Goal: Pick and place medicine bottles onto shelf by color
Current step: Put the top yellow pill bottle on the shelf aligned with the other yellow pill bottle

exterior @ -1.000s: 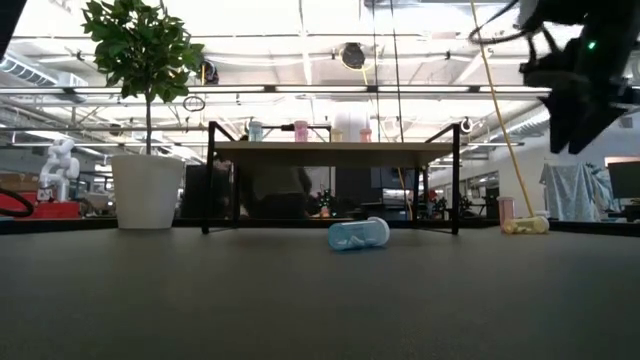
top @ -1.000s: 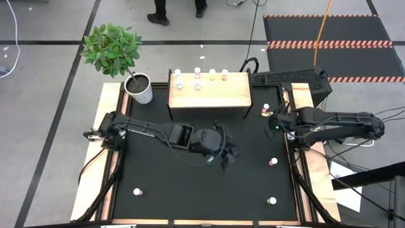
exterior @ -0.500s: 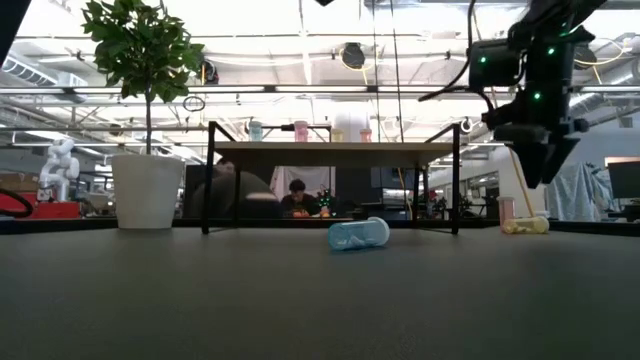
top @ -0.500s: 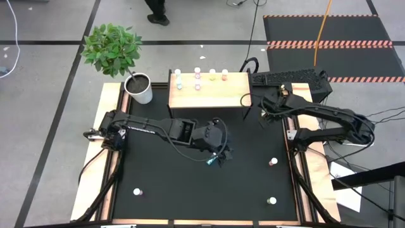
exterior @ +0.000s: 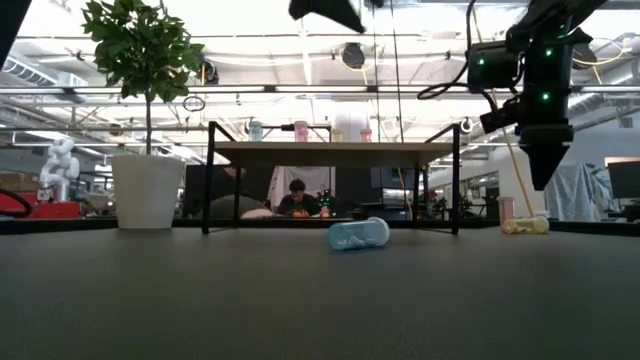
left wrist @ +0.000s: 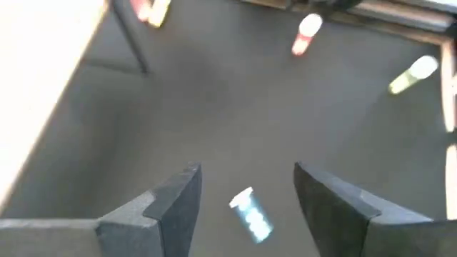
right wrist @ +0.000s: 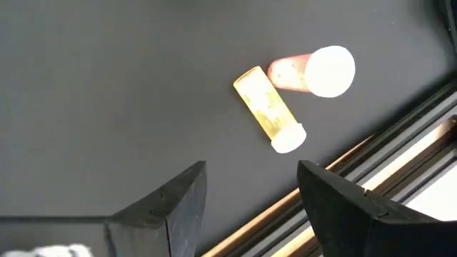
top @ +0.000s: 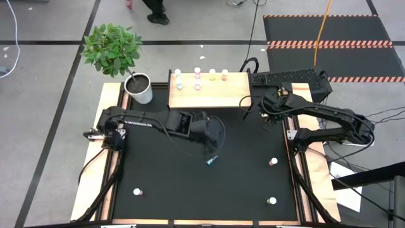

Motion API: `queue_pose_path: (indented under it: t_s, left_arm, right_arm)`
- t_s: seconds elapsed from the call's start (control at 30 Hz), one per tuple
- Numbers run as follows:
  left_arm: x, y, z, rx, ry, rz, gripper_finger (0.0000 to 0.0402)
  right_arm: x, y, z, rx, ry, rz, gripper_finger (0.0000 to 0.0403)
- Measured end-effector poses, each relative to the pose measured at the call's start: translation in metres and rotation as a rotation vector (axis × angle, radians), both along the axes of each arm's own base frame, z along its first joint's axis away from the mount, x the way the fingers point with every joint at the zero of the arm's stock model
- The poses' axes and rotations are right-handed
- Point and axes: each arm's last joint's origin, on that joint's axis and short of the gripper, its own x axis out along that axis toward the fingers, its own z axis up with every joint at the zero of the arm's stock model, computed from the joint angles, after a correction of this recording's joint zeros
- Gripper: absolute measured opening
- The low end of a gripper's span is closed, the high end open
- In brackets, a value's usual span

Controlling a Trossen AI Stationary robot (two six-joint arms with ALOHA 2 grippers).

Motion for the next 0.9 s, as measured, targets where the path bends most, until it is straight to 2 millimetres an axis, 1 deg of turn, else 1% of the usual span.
queue_pose_path:
  t_s: [0.1, 0.23, 0.33, 0.4, 0.43, 0.5, 0.57, 0.67, 0.77, 0.9]
  left_arm:
    - [-0.015, 0.022, 0.008, 0.011, 0.066, 0.047, 0.0223]
    - [-0.038, 0.052, 0.024, 0.027, 0.108, 0.107, 0.0223]
    - [-0.051, 0.071, 0.036, 0.067, 0.102, 0.103, 0.0223]
    - [-0.056, 0.084, 0.042, 0.099, 0.083, 0.101, 0.0223]
    - [-0.057, 0.092, 0.044, 0.115, 0.069, 0.103, 0.0223]
    - [-0.059, 0.106, 0.049, 0.142, 0.035, 0.115, 0.0223]
    - [-0.059, 0.119, 0.053, 0.155, 0.003, 0.115, 0.0223]
    - [-0.060, 0.134, 0.055, 0.159, -0.023, 0.098, 0.0223]
    - [-0.061, 0.143, 0.055, 0.178, -0.024, 0.082, 0.0223]
    - [-0.063, 0.147, 0.055, 0.212, -0.006, 0.054, 0.0223]
  right_arm:
    - [-0.006, 0.004, 0.007, -0.026, -0.058, -0.069, 0.0212]
    - [-0.021, 0.013, 0.023, -0.065, -0.183, -0.206, 0.0212]
    - [-0.032, 0.019, 0.031, -0.080, -0.311, -0.429, 0.0212]
    - [-0.033, 0.018, 0.033, -0.056, -0.401, -0.614, 0.0212]
    - [-0.033, 0.017, 0.032, -0.015, -0.430, -0.725, 0.0212]
    - [-0.032, 0.014, 0.027, 0.076, -0.436, -0.923, 0.0212]
    - [-0.027, 0.009, 0.021, 0.131, -0.413, -1.049, 0.0212]
    - [-0.020, 0.000, 0.013, 0.141, -0.386, -1.188, 0.0212]
    - [-0.013, -0.011, 0.005, 0.138, -0.404, -1.356, 0.0212]
    - [-0.009, -0.021, -0.002, 0.180, -0.432, -1.556, 0.0212]
